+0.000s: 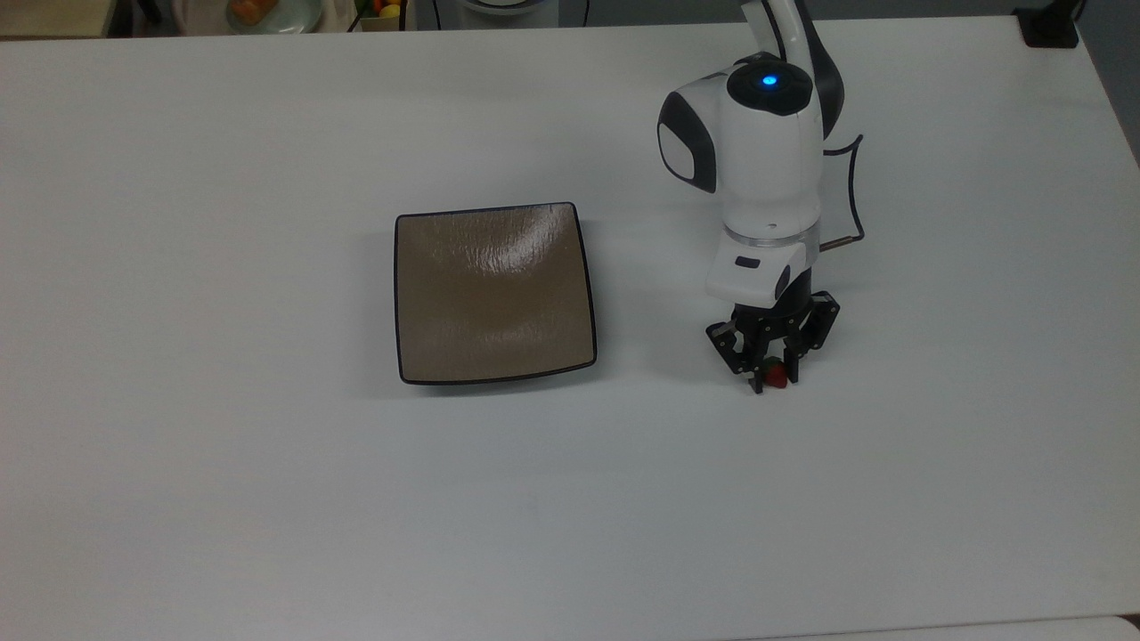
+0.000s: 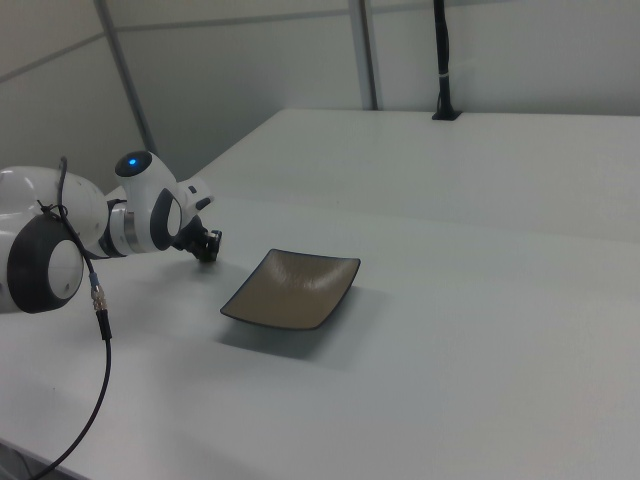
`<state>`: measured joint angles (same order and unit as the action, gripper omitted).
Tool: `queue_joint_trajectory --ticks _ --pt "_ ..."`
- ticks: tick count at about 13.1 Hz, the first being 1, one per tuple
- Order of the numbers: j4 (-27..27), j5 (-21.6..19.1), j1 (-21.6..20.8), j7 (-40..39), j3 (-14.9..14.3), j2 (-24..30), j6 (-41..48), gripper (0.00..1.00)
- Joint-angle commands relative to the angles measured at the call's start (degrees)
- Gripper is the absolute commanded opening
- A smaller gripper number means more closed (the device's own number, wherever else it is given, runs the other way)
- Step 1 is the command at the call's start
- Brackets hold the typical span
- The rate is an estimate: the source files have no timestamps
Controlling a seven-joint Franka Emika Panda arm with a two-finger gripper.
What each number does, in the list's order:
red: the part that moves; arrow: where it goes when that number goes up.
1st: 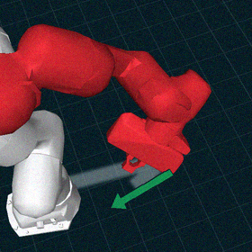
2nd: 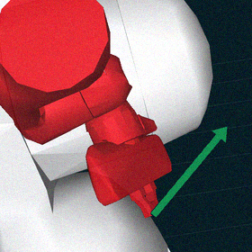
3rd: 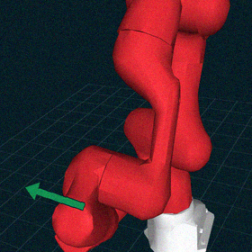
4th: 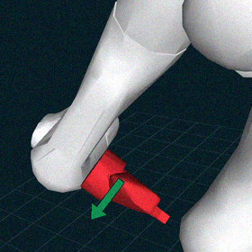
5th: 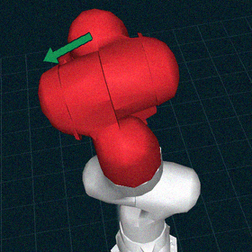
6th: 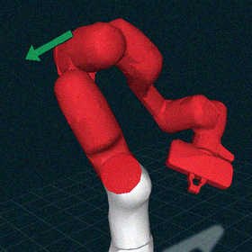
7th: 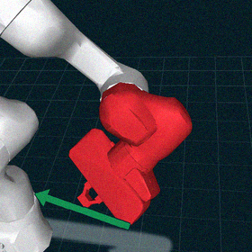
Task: Strawberries on a ceramic plate
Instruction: 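Close the gripper on the strawberry, then lift the strawberry and carry it toward the brown plate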
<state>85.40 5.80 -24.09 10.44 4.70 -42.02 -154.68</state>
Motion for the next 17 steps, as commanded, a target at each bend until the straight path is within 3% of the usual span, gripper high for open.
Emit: queue_joint_trajectory --ticks 1,5,12,17 --pt "-0.4 1.2 -0.3 1.2 -0.3 0.3 0.2 0.27" --pt "0.3 1.0 0.1 1.3 -0.3 4.0 4.9 0.26" --pt "0.8 -0.3 2.4 2.1 -0.2 19.0 31.3 0.27" --pt "3.5 -4.9 6.0 -2.8 -0.4 28.6 41.0 0.29"
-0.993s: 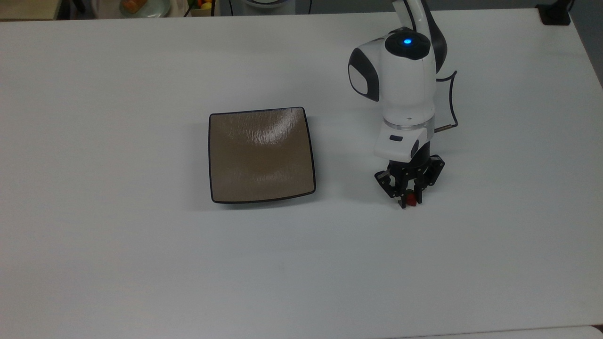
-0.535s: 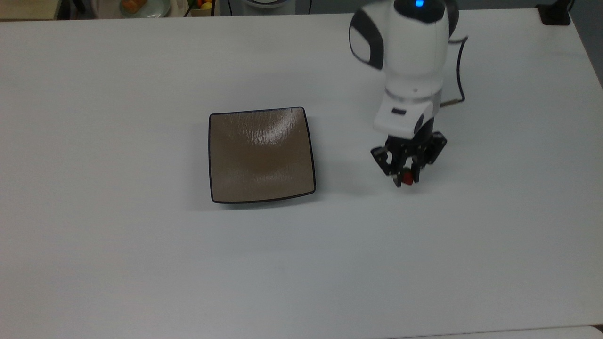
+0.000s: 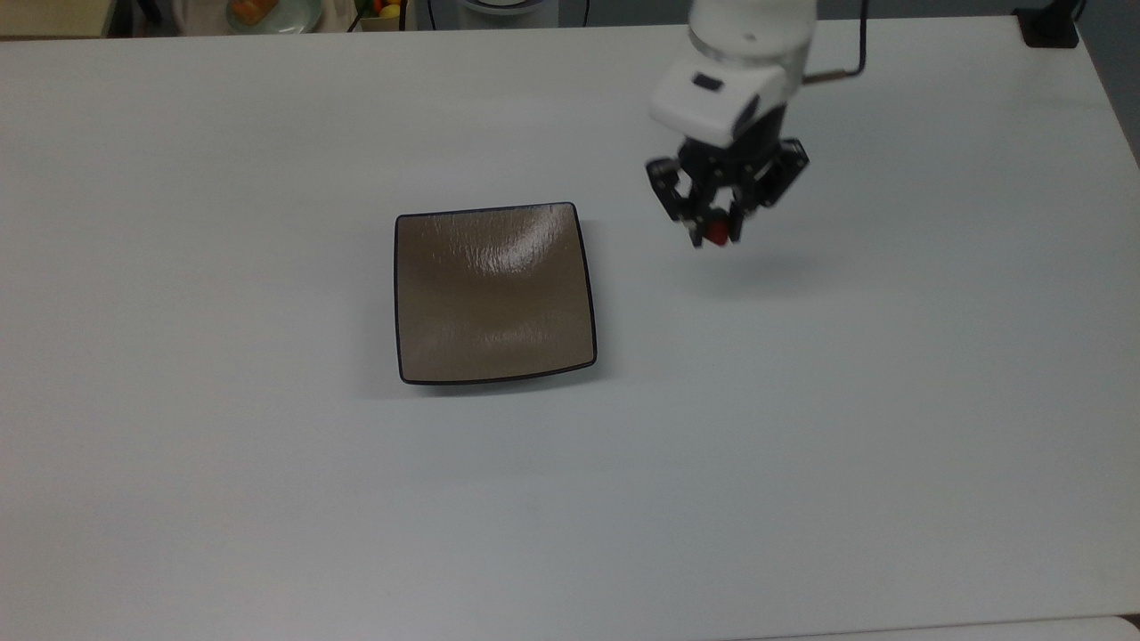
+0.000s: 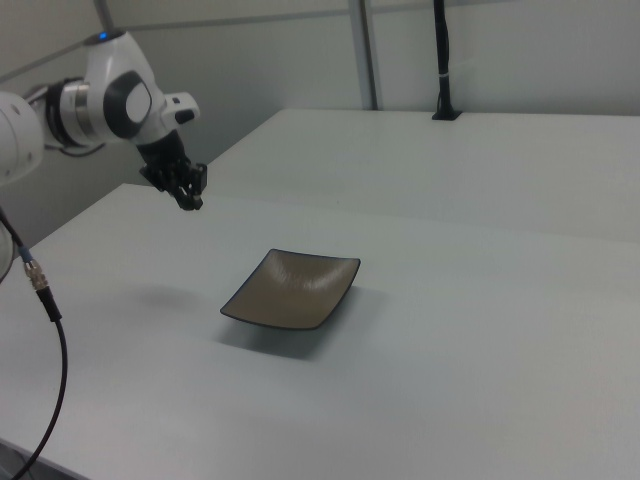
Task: Strawberries on a ceramic plate
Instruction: 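Lift the strawberry and carry it toward the brown plate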
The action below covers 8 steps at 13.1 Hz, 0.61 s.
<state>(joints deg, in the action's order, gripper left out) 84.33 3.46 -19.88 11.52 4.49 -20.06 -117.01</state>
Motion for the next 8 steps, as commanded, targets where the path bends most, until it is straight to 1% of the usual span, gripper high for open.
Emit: queue_joint_trajectory --ticks 1,4,6,7,8 --pt "5.7 -3.4 2.0 -5.6 -0.5 8.2 3.8 0.29" --pt "6.8 -4.8 4.2 -8.3 -0.5 11.7 6.4 0.3" --pt "7.0 -5.6 6.4 -10.5 -0.5 13.7 9.7 0.3" --pt "7.3 -7.0 8.5 -11.0 -0.5 14.7 10.0 0.3" --pt "7.4 -7.6 9.3 -11.1 -0.5 14.9 10.1 0.31"
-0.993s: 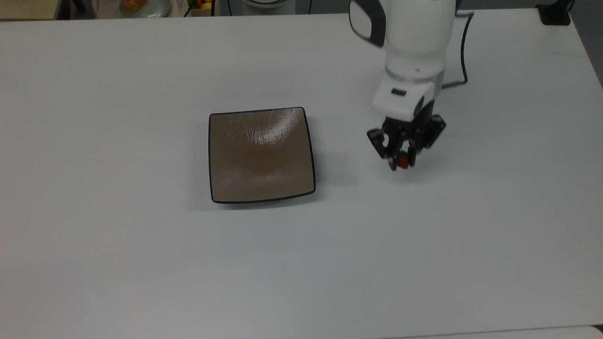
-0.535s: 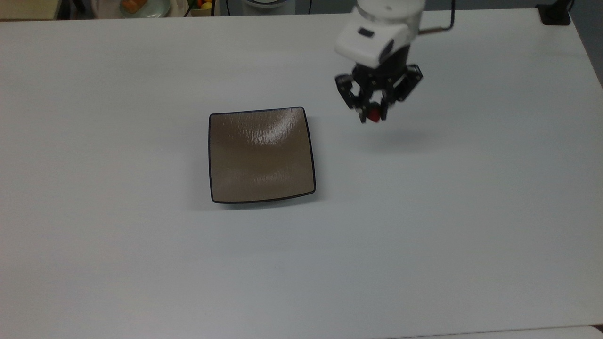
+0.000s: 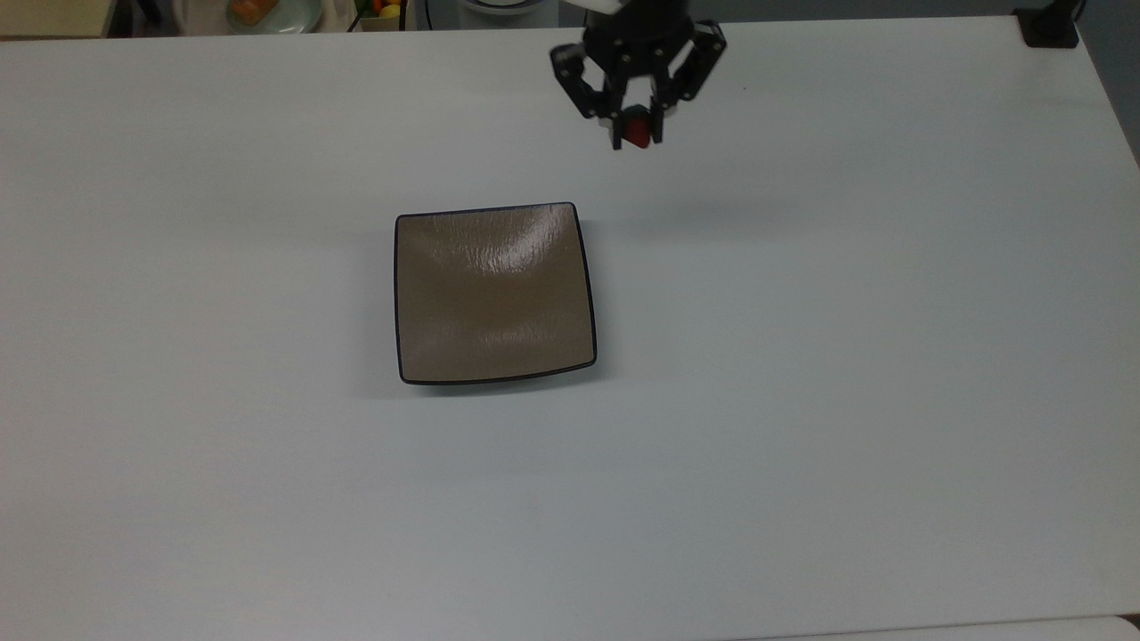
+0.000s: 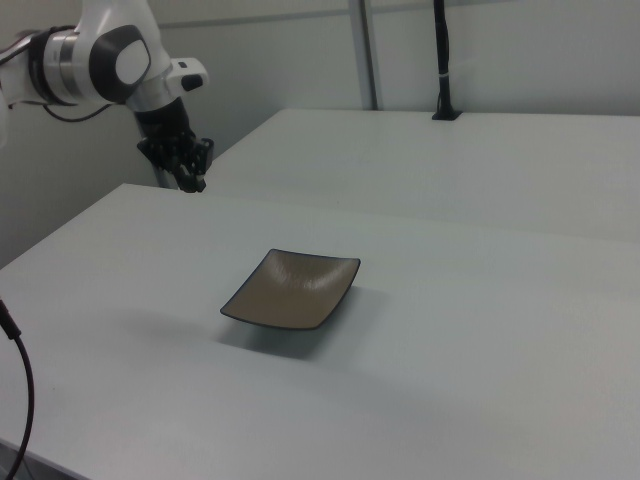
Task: Strawberries on a ceramic plate
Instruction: 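Lift the strawberry and carry it toward the brown plate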
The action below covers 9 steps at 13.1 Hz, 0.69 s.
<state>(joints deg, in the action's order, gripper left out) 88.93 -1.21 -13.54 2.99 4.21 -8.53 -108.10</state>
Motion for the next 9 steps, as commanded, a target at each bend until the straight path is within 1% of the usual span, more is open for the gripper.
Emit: queue_joint_trajectory --ticks 1,5,7,9 --pt "2.9 -2.9 3.4 -2.5 -0.2 3.3 1.3 0.3" --pt "3.5 -2.8 6.8 -2.9 -0.2 3.0 1.0 0.31" --pt "3.7 -2.8 8.9 -4.8 -0.2 2.6 0.8 0.32" --pt "5.3 -2.4 9.7 -6.6 -0.2 2.1 -0.4 0.33"
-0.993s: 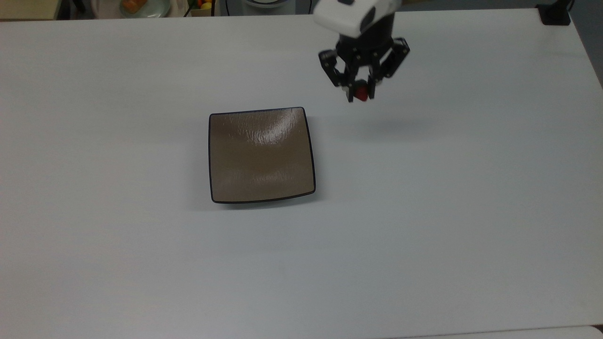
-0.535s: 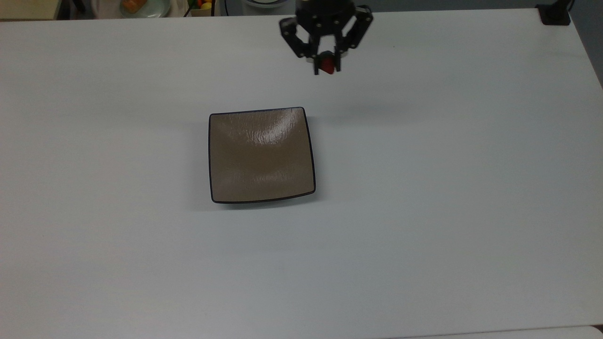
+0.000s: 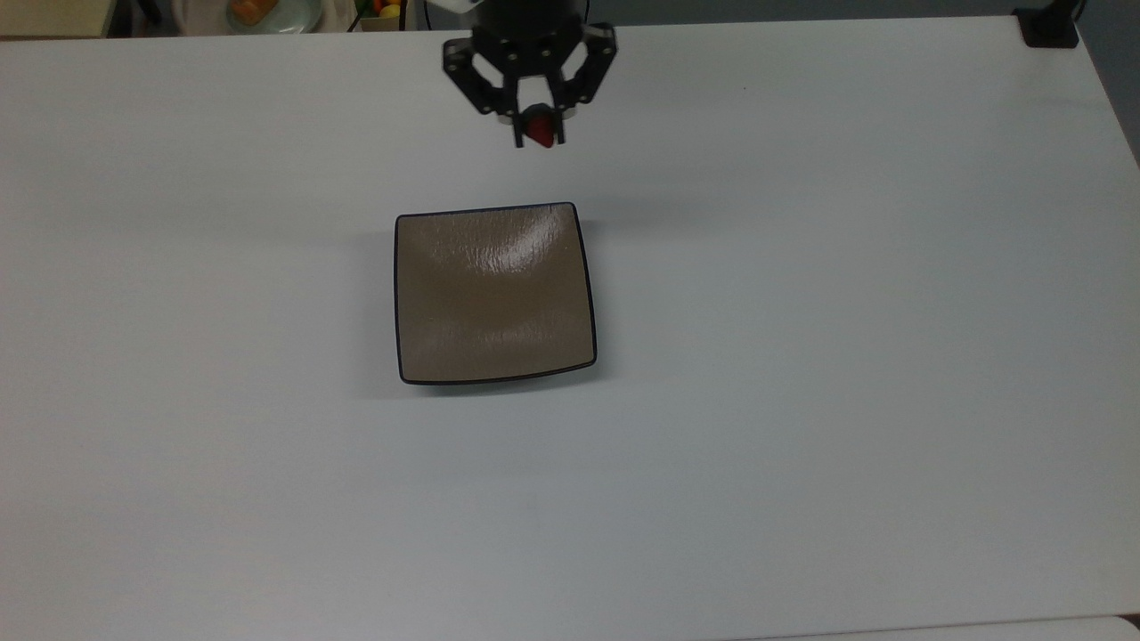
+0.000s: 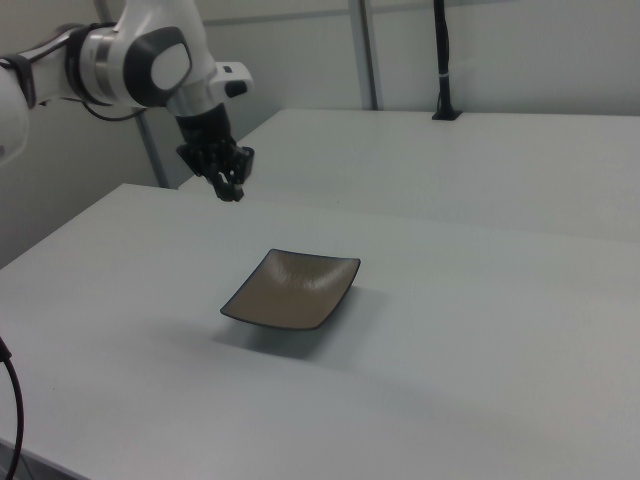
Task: Strawberries on a ceramic plate
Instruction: 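Lift the strawberry and carry it toward the brown plate, then lower the held strawberry onto the center of the plate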
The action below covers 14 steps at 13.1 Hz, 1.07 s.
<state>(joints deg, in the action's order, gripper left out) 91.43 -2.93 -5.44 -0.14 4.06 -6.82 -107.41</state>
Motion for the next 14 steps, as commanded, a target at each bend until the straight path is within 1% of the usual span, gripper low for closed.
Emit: queue_joint_trajectory --ticks 1,2,5,8,9,10,12,14 --pt "3.7 -0.5 2.0 -3.8 -0.1 -0.7 -4.4 0.32" --pt "4.8 -0.3 2.5 -3.9 -0.1 -1.8 -7.2 0.32" --pt "5.7 -0.1 2.7 -3.8 -0.1 -3.5 -11.7 0.32" --pt "7.8 0.1 2.5 -3.3 -0.1 -6.5 -16.2 0.32" --pt "8.5 0.8 2.5 -3.1 -0.1 -6.9 -17.5 0.33" --pt "9.2 1.8 2.5 -3.0 -0.1 -7.2 -18.4 0.37" --pt "10.3 3.6 2.4 -2.9 -0.1 -9.7 -20.9 0.37" --pt "10.3 3.7 2.2 -2.8 -0.1 -11.3 -23.4 0.37"
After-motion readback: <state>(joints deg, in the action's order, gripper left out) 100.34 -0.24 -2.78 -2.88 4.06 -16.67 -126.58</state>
